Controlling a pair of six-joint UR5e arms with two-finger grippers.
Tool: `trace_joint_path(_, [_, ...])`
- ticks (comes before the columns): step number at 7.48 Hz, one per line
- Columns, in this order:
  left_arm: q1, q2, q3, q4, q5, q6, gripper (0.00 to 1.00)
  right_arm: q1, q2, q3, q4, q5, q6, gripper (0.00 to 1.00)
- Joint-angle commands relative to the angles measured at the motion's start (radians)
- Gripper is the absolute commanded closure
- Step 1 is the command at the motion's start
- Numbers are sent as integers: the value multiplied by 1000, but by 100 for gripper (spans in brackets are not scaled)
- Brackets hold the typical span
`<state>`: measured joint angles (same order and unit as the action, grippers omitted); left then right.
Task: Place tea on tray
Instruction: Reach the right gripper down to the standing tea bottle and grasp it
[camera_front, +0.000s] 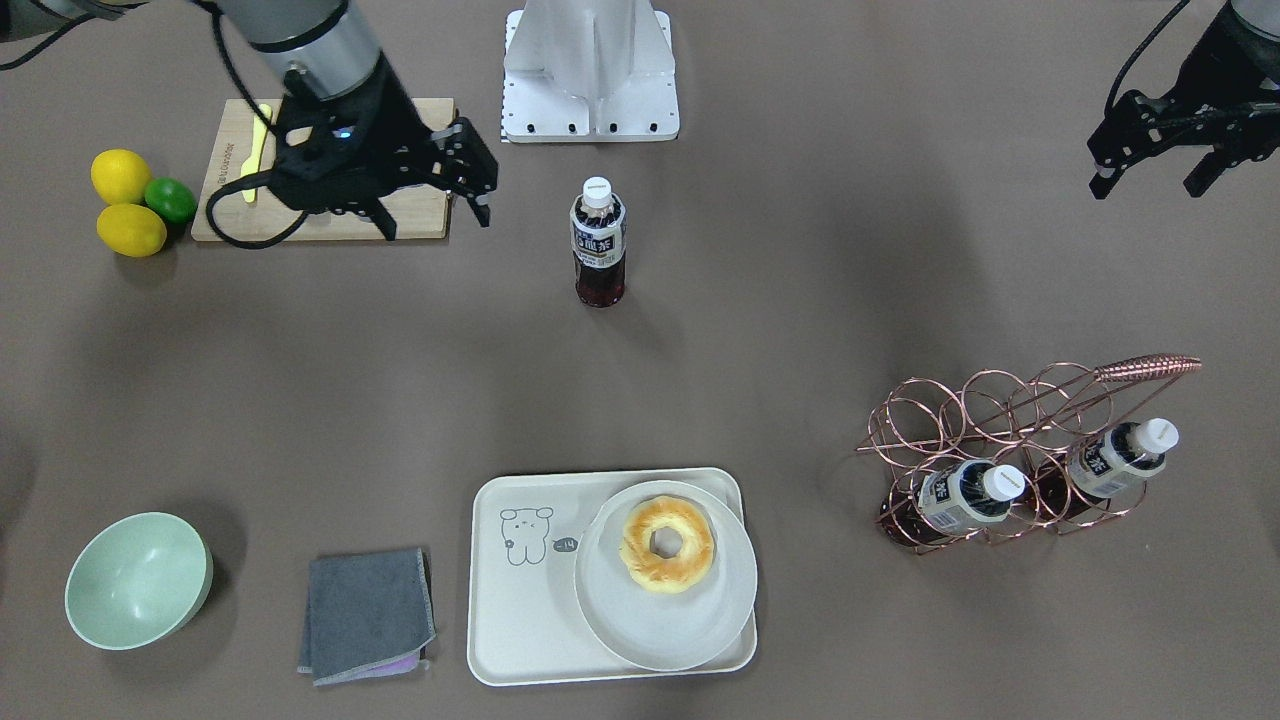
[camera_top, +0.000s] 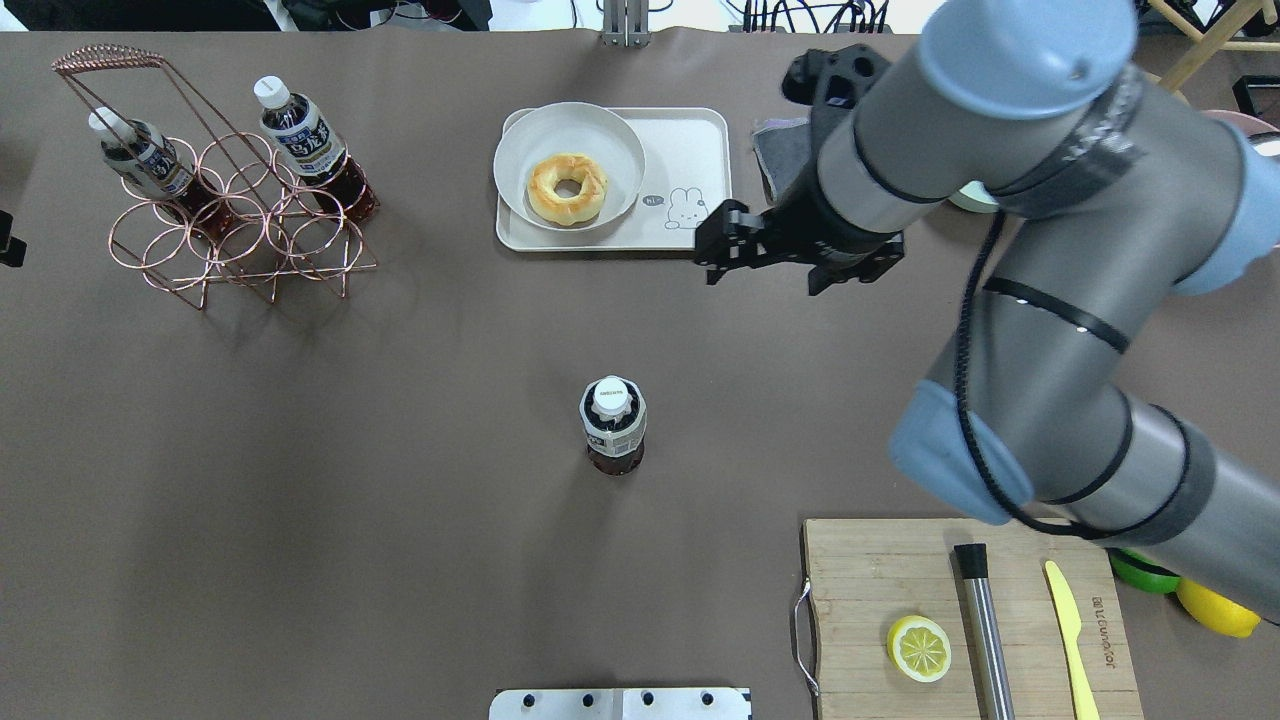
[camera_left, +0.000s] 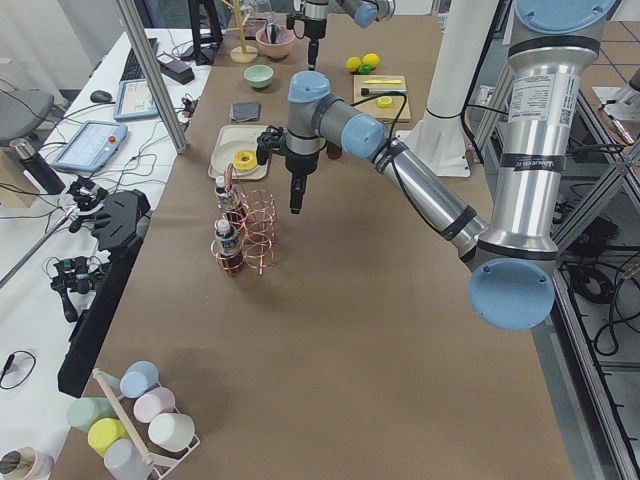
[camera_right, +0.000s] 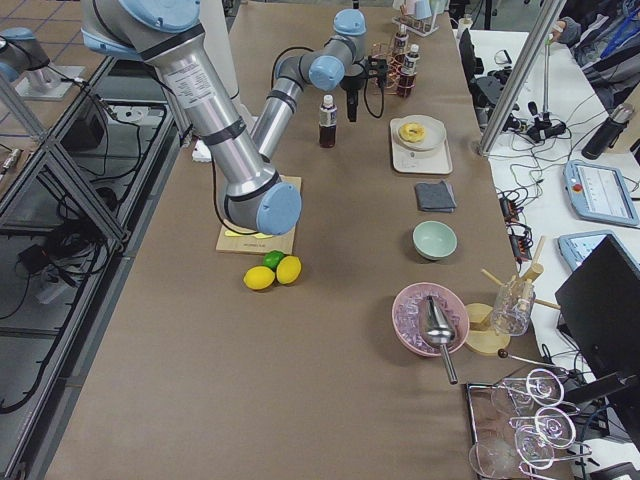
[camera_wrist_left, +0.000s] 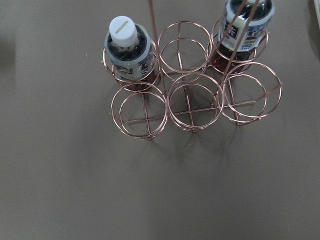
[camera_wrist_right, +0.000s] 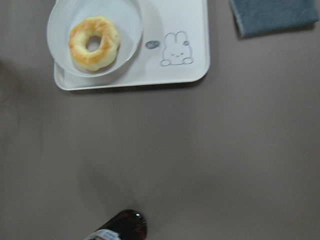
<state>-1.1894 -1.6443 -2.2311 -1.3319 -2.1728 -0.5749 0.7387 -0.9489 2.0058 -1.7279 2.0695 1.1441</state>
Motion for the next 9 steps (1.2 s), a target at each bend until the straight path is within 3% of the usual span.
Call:
trace_joint_path(1, [-65,35,7,-6,-5,25,3,-178,186,-51,-113,-135,121,1])
trace_joint_path(4, [-130,73,-1,-16,-60,40,3,-243,193,-93,-130,-137,129,4])
trace_joint_path(9, [-133,207,-28,-148,-64,26,3,-281,236,-165,-125,-196,148,21])
